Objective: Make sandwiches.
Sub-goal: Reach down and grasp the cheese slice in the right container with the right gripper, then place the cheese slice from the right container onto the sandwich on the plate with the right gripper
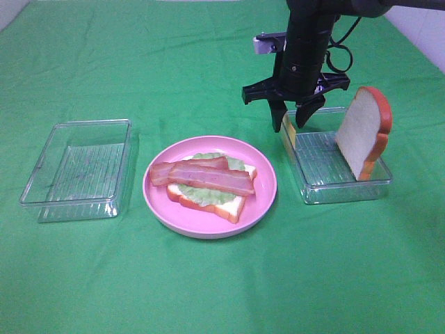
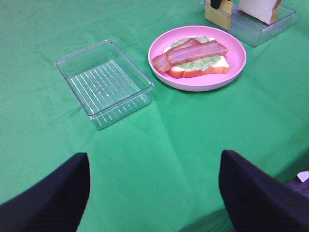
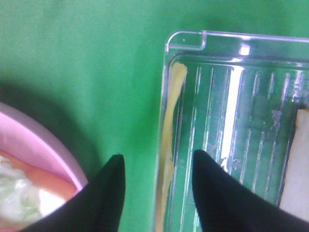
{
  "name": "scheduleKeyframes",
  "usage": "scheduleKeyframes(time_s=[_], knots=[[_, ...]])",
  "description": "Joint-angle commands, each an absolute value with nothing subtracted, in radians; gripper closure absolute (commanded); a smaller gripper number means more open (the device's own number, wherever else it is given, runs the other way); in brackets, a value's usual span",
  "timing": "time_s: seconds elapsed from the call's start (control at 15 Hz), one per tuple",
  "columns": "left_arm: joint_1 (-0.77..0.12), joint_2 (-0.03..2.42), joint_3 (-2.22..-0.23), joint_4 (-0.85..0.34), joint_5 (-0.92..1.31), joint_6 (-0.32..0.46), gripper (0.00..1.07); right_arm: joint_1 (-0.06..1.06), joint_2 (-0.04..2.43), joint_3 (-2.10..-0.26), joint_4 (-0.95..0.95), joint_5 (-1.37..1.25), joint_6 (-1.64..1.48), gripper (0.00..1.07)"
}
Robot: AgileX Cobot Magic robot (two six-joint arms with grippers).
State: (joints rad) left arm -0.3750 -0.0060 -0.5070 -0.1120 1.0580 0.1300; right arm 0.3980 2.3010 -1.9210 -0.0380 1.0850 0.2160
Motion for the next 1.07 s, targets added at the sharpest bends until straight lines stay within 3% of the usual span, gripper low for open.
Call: scheduleKeyframes(time_s=[0.07, 0.13, 0.27, 0.8, 1.07], knots=[[-0.373, -0.018, -0.501, -0.115, 1.047, 0.126, 0.35, 0.393, 2.301, -1.928, -0.046, 1.093, 0.205, 0.74], [-0.373, -0.018, -0.501, -0.115, 1.047, 0.126, 0.35, 0.393, 2.301, -1.928, -0.050, 1.095, 0.205, 0.89], [-0.373, -0.018, -0.501, -0.115, 1.047, 0.126, 0.35, 0.393, 2.301, -1.928, -0.051, 1.102, 0.205, 1.05], [-0.373, -0.018, -0.501, -0.115, 1.047, 0.126, 0.35, 0.394, 2.212, -1.928, -0.058, 1.140, 0.208, 1.07], [-0.373, -0.018, -0.501, -0.115, 1.047, 0.126, 0.35, 0.397, 2.134, -1.925, 0.058, 1.171, 0.154, 1.07]])
